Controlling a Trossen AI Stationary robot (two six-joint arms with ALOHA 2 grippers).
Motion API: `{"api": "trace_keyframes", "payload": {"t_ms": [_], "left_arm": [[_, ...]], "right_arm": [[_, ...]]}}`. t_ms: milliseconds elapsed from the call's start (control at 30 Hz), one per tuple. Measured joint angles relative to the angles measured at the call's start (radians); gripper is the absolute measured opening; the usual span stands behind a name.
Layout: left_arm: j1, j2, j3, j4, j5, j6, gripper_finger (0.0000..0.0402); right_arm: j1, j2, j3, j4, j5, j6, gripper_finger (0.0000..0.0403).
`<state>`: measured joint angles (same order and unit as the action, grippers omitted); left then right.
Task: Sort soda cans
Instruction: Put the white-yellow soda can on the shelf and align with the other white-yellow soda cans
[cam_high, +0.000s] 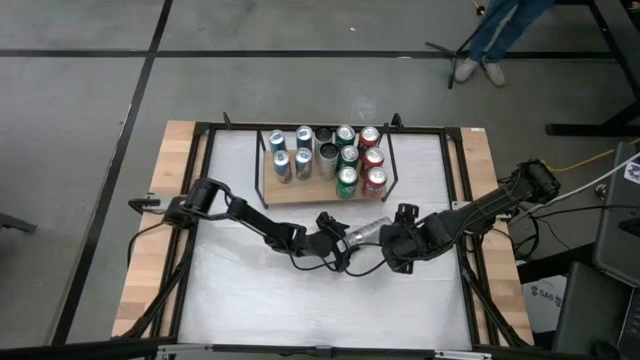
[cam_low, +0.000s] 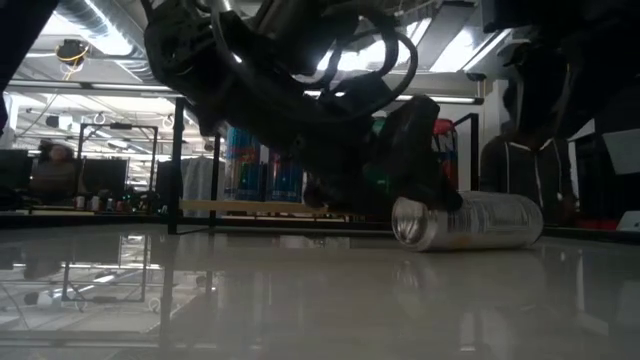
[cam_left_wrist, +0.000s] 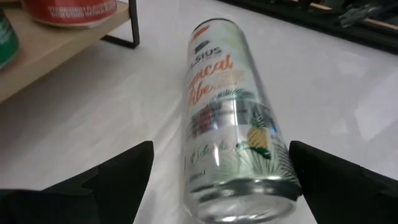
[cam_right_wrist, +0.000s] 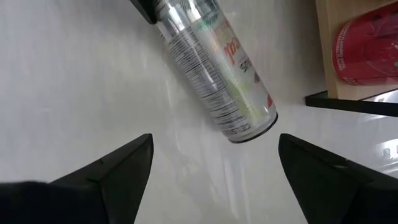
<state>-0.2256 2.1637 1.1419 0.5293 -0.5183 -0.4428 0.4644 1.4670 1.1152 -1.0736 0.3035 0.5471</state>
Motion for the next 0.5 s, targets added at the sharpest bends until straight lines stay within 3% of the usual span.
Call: {"api": "trace_keyframes", "payload": {"t_ms": [500], "left_arm": [[-0.002, 0.098, 0.0, 0.17, 0.042, 0.0, 0.0363]], "right_arm": [[0.0, 0.0, 0.0, 0.009, 0.026, -0.002, 0.0335]]}}
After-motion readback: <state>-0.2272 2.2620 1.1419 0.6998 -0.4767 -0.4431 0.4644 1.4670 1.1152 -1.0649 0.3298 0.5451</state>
